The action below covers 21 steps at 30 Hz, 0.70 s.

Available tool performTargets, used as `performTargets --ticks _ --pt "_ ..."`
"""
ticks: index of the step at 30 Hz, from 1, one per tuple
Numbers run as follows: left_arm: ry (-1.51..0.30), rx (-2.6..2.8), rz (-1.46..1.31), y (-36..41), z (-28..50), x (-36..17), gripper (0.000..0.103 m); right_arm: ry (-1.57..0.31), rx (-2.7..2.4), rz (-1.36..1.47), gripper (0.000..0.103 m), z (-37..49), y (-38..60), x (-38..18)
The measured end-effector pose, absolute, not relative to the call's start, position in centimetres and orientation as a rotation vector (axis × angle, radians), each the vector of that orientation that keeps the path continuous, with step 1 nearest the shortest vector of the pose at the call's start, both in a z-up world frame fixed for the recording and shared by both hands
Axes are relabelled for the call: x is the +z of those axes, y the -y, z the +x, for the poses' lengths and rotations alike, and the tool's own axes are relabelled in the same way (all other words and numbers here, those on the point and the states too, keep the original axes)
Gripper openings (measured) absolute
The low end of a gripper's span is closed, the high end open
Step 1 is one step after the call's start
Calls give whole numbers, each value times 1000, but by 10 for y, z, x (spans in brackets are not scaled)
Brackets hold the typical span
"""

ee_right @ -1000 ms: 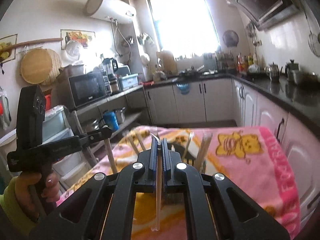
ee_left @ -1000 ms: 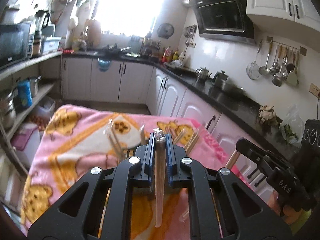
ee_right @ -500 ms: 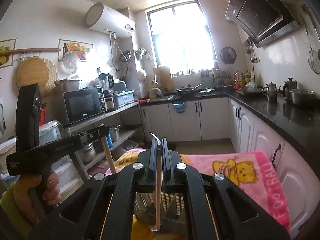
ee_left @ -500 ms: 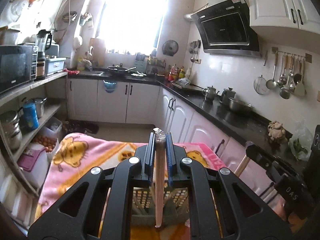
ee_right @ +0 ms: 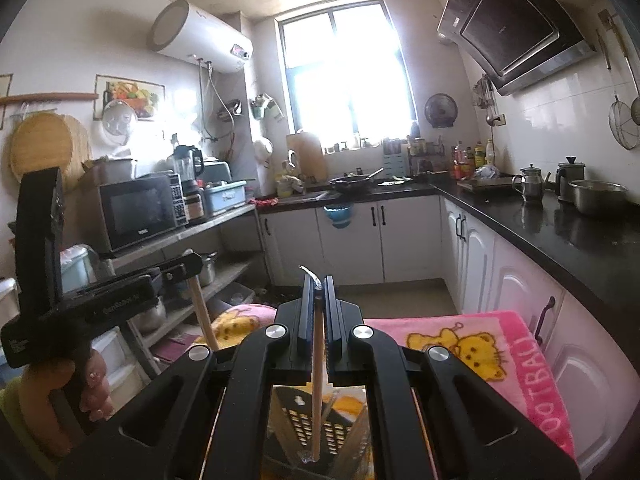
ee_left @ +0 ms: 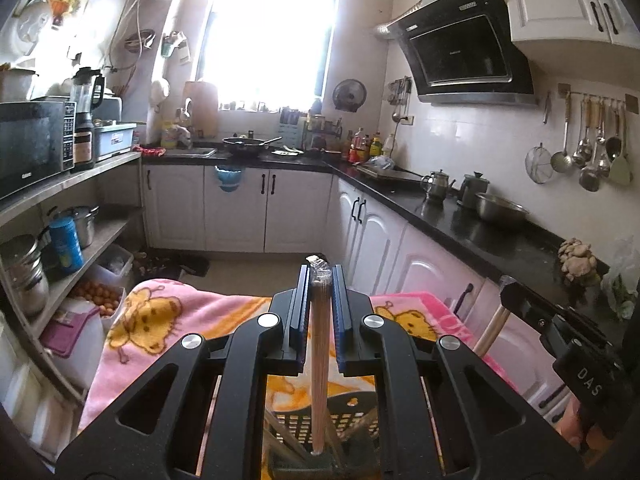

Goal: Organize utensils
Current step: 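Lift the chopstick with both tools and carry it above the caddy, then lower the chopstick into the caddy and open both tools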

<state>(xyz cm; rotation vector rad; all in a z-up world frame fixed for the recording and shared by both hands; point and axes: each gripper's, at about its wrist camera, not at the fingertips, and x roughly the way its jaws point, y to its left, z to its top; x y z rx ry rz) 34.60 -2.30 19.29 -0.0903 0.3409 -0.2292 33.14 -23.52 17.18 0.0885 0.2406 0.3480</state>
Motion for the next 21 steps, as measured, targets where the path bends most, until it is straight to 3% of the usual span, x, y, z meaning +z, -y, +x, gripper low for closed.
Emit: performTargets --ticks 21 --pt "-398 -226 -126 14 373 127 5 -345 356 58 5 363 211 111"
